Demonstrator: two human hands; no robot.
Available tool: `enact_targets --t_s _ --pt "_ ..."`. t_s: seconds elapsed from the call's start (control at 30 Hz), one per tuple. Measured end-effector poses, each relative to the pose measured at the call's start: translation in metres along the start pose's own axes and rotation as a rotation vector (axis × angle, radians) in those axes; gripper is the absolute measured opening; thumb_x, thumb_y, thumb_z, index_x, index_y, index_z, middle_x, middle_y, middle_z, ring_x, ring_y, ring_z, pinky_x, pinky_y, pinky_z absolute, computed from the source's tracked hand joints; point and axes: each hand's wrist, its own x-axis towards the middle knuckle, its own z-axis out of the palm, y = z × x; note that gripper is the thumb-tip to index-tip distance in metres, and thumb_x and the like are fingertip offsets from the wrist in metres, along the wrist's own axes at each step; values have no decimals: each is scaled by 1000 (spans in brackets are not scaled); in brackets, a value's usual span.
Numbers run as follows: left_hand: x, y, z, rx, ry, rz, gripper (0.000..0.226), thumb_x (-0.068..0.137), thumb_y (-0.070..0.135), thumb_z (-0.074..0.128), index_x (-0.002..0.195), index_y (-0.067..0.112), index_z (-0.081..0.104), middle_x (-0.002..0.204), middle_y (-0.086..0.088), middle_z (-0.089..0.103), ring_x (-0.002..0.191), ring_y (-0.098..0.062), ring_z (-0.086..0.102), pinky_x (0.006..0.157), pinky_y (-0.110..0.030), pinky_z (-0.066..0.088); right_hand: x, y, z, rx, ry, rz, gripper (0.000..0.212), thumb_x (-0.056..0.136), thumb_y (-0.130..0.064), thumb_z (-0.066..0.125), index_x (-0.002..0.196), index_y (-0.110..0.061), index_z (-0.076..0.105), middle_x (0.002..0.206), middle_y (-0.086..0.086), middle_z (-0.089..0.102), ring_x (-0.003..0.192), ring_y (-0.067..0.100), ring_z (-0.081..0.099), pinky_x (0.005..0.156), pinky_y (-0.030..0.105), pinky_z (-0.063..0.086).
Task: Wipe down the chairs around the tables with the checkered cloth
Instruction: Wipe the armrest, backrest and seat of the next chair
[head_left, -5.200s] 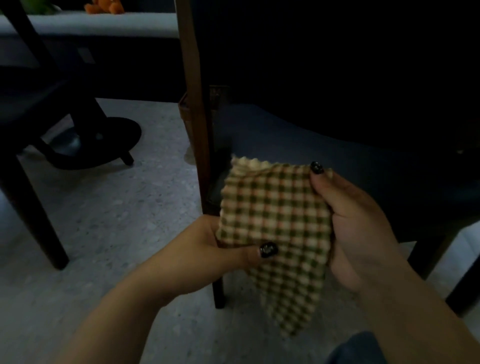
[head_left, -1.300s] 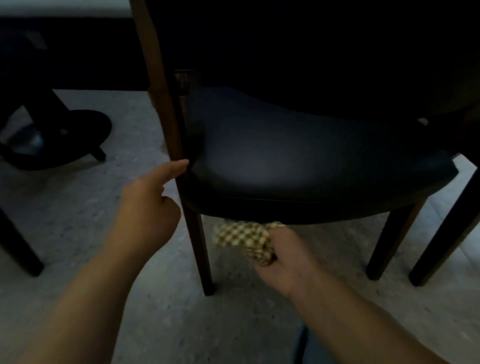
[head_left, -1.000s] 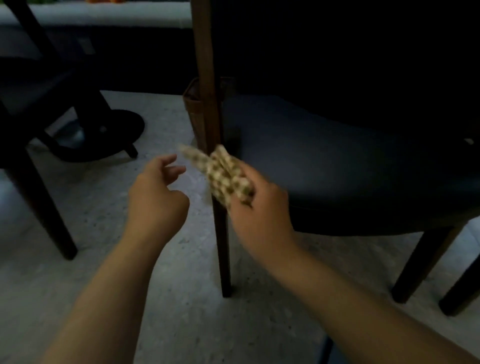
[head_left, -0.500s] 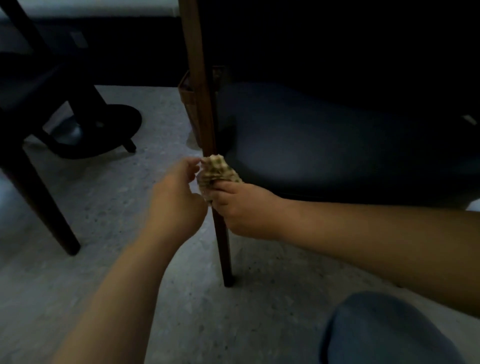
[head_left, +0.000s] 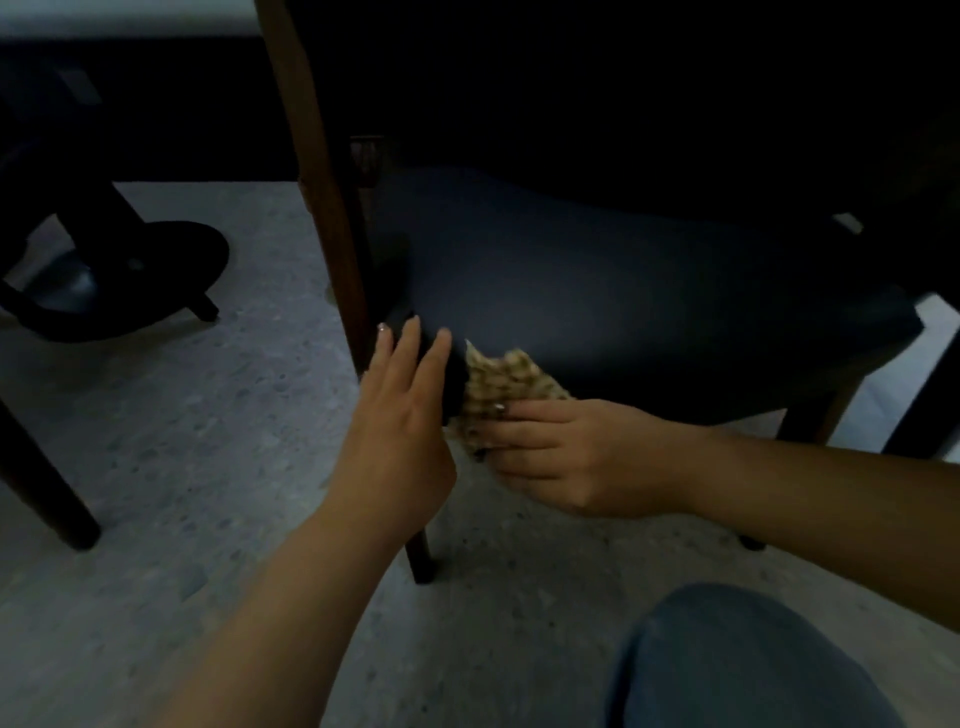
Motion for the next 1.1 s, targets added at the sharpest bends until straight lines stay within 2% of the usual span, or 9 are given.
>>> enact_targets --t_s 0.17,0.3,0.4,0.5,0.63,0.77,0.93,1.03,1.1 --pt "5 8 10 96 -41 -37 89 84 1 56 154 17 4 162 -12 -8 146 -33 -18 119 -47 0 11 -4 15 -125 -84 24 38 86 -22 68 124 -16 64 127 0 63 127 19 51 109 35 38" --pt "4 16 14 60 -50 -88 96 81 -8 53 155 23 -1 161 1 -16 146 -21 -22 118 -41 -1 -44 -9 10 -81 -93 110 32 89 -14 65 121 -9 66 127 6 63 128 22 50 106 39 42" --pt "-3 23 16 63 -86 -74 99 81 -6 54 154 25 -5 160 4 -20 143 -17 -27 119 -43 1 -98 -21 -6 68 -12 326 31 100 -10 44 122 0 63 129 15 60 128 30 49 106 47 40" --pt "-8 25 16 108 -111 -73 100 82 -2 57 154 25 -9 159 4 -22 142 -18 -29 121 -49 9 -147 -26 -30 68 35 721 37 103 -13 36 136 0 47 145 17 42 141 28 31 117 47 21" --pt "-8 25 12 128 -110 -61 97 82 -1 57 154 24 -3 161 2 -15 146 -21 -20 120 -50 14 -180 -20 -45 -3 562 1417 47 95 3 38 141 -6 39 146 8 37 140 15 30 118 33 23" --pt "-7 26 9 157 -107 -60 96 82 0 58 155 25 1 162 1 -9 148 -22 -14 119 -50 19 -168 13 -33 334 831 2144 32 95 5 38 124 3 52 117 25 58 97 23 57 92 22 47" --pt "-6 29 8 242 -154 -72 101 83 6 58 153 25 -13 160 1 -19 146 -25 -20 121 -47 9 -115 30 -18 370 1086 2514 44 95 -4 42 138 -11 43 127 5 54 113 20 52 94 20 37" --pt "-3 31 10 320 -174 -73 103 84 11 59 151 21 -19 159 -4 -23 146 -29 -20 120 -47 6 -72 9 -14 615 1221 2435 64 85 0 49 145 -14 30 143 19 42 125 38 47 104 50 41" --pt "-2 36 6 368 -205 -77 103 84 13 59 150 19 -20 158 -6 -23 146 -32 -20 119 -47 6 -30 -6 -10 672 1227 2434 70 86 6 45 149 -10 20 150 18 30 133 37 37 110 45 33"
